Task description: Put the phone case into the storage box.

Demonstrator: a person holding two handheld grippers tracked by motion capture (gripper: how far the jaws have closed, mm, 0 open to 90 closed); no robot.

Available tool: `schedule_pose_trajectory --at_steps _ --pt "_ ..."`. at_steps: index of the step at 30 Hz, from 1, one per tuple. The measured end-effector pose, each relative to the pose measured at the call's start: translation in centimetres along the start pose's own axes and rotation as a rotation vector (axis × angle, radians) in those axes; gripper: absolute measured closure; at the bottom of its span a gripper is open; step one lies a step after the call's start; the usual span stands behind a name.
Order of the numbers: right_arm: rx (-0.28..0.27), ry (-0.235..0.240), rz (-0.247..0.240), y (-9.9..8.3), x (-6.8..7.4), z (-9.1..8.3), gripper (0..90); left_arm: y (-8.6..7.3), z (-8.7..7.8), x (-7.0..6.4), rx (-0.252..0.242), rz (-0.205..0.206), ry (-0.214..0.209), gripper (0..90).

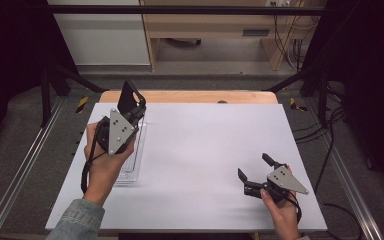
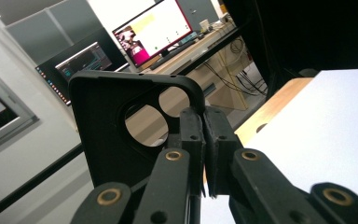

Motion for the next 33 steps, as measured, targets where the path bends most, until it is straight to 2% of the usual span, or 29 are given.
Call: schedule_pose_trajectory --at_steps 2,6,12,19,31,33 --pt "-0.009 0.000 0.014 0.1 -0.1 -0.1 4.8 -0.1 0.2 0.3 0.003 -0.009 0.011 86.8" --pt "-0.017 0.006 0.021 0.1 -0.2 -0.1 4.2 -0.4 0.5 0.8 -0.001 -0.062 0.028 86.9" --pt "-0.018 0.001 0.025 0.1 -0.3 -0.1 4.2 -1.0 0.8 1.0 0.016 -0.093 0.035 86.9" --pt "-0.023 0.000 0.024 0.1 -0.4 -0.1 4.1 -1.8 1.1 1.3 0.020 -0.160 0.042 86.9" --pt "-0.032 -0.013 0.025 0.2 -0.7 -0.3 3.9 -3.1 1.4 2.2 0.022 -0.227 0.057 86.8" --pt "-0.035 -0.018 0.026 0.3 -0.8 -0.4 4.0 -3.4 1.6 2.4 0.023 -0.254 0.059 86.8"
Point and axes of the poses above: each handheld gripper's, and its own axes: z roughly forward along the jaws, y roughly out of its top, x roughly to its left, the point moved 6 cm from there along z, roughly forward along the jaws, and after that the axes turned 12 degrees about z, right-handed, at the moved point
